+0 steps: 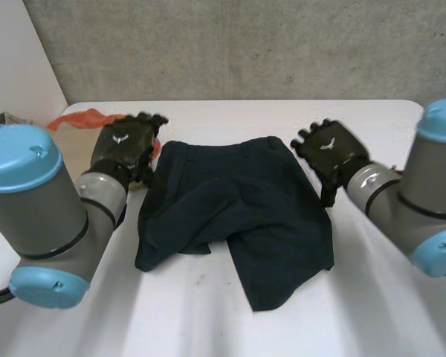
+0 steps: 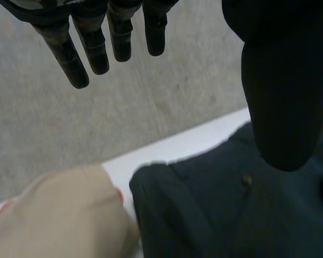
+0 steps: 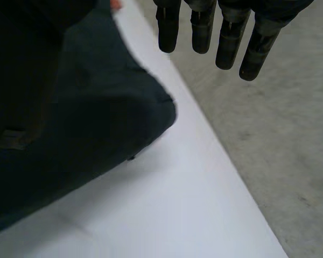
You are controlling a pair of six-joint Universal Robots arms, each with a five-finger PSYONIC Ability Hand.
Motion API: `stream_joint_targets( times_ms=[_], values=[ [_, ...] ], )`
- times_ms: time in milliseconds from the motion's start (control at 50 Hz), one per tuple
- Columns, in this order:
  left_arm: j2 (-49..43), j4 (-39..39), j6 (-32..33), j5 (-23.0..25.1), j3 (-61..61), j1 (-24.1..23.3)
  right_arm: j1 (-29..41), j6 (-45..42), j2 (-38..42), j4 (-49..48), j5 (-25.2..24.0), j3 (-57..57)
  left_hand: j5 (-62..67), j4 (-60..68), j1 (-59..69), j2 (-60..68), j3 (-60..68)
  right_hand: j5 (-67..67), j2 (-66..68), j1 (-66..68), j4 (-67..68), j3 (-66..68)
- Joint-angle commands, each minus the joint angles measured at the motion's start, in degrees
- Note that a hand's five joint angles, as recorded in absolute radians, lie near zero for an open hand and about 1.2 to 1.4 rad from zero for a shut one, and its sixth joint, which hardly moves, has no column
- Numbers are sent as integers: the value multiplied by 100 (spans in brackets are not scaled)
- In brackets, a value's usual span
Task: Fold the laundry.
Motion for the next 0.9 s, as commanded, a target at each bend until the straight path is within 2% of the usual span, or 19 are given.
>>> stream_joint_targets(
  times_ms=[20, 160, 240, 260, 300, 340, 520, 640, 680, 720, 740, 780, 800, 840, 900],
  values=[
    [8, -22, -7, 21, -398, 31, 55, -111, 965, -90, 5, -725, 30, 11, 88, -4, -47, -328, -312, -134, -364, -237],
    [8, -22, -16, -5, -583, 14, 55, -84, 1748, -152, -39, -1429, 13, -6, 72, -20, -64, -328, -312, -134, -364, -237],
    [8, -22, -16, -14, -609, 5, 55, -84, 2066, -117, -31, -1676, -4, -23, 55, -37, -81, 2884, 2900, 3078, 2848, 2975],
    [8, -22, -16, -14, -609, 5, 64, -92, 2083, -91, -22, -1676, -4, -23, 55, -37, -81, 4908, 4924, 5102, 4872, 4999],
    [26, -22, -16, -14, -609, 14, 64, -93, 2031, -47, -13, -1641, -4, -23, 55, -37, -81, 6664, 6680, 6858, 6628, 6755],
    [70, -22, -16, -14, -609, 14, 38, -49, 1795, 58, -30, -1466, -4, -23, 55, -37, -81, 6672, 6688, 6866, 6636, 6763],
    [255, -5, 2, -5, -521, 49, -278, -40, 449, 831, -320, -402, -20, -39, 38, -54, -97, 6672, 6688, 6866, 6636, 6763],
    [316, 4, 2, 4, -495, 49, -428, -110, -174, 2744, -566, 99, -20, -39, 38, -54, -97, 6672, 6688, 6866, 6636, 6763],
    [316, 4, 11, 13, -495, 40, -428, -128, -237, 3029, -672, 135, -37, -56, 21, -71, -114, 6672, 6688, 6866, 6636, 6763],
    [316, -5, 11, 39, -495, 40, -437, 3, -298, 2908, -873, 82, -37, -56, 21, -71, -114, 6612, 6627, 6805, 6575, 6702],
    [316, -5, 11, 39, -495, 40, -437, 48, -298, 2741, -900, 73, -37, -56, 21, -71, -114, 5179, 5195, 5373, 5142, 5269],
    [255, -5, 11, 39, -504, 23, -437, 179, -307, 2416, -909, 56, -37, -56, 21, -71, -114, 3173, 3189, 3367, 3137, 3264],
    [246, -5, 11, 39, -504, 14, -428, 337, -316, 2058, -883, 21, -21, -40, 38, -54, -98, 1514, 1530, 1708, 1478, 1604],
    [237, -5, 11, 30, -512, -3, -437, 478, -316, 1739, -874, -58, -20, -39, 38, -54, -97, 359, 374, 552, 322, 449],
    [219, -5, 11, 4, -539, -12, -428, 628, -176, 1317, -936, -286, -20, -39, 38, -54, -97, -328, -312, -134, -364, -237]
  ],
)
